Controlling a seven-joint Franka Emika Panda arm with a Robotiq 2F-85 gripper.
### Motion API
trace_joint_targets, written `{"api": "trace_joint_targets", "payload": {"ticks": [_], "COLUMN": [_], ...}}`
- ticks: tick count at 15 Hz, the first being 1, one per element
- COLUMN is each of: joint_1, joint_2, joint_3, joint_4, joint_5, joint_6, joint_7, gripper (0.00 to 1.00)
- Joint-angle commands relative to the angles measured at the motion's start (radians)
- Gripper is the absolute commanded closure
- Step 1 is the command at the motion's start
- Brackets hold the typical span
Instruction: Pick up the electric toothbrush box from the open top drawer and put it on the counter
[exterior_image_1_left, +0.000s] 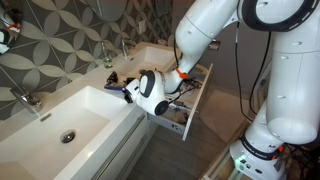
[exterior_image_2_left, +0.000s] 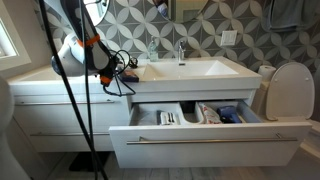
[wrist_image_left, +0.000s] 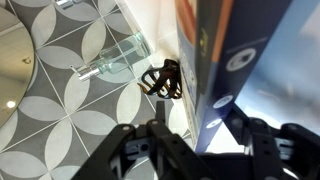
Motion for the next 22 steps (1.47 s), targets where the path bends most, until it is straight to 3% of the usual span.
{"api": "trace_joint_targets", "payload": {"ticks": [1,3,7,13,16,18,22], "joint_1": [-0.018,-0.019,-0.033,-0.069,-0.08,-0.093,-0.088], "joint_2": [-0.004,-0.018,-0.057,-0.172,-0.226,-0.254,-0.315], "joint_3": [0.015,0.023,0.037,0.011,-0.006,-0.002,-0.015], "joint_4": [0.035,0.046,0.075,0.058,0.019,0.021,-0.046], "joint_5": [-0.013,-0.006,0.056,0.344,0.496,0.507,0.645], "joint_6": [0.104,0.153,0.321,0.611,0.683,0.765,0.788], "joint_7": [0.022,0.022,0.02,-0.055,-0.099,-0.041,-0.108], "gripper": [0.07,0.0,0.0,0.0,0.0,0.0,0.0]}}
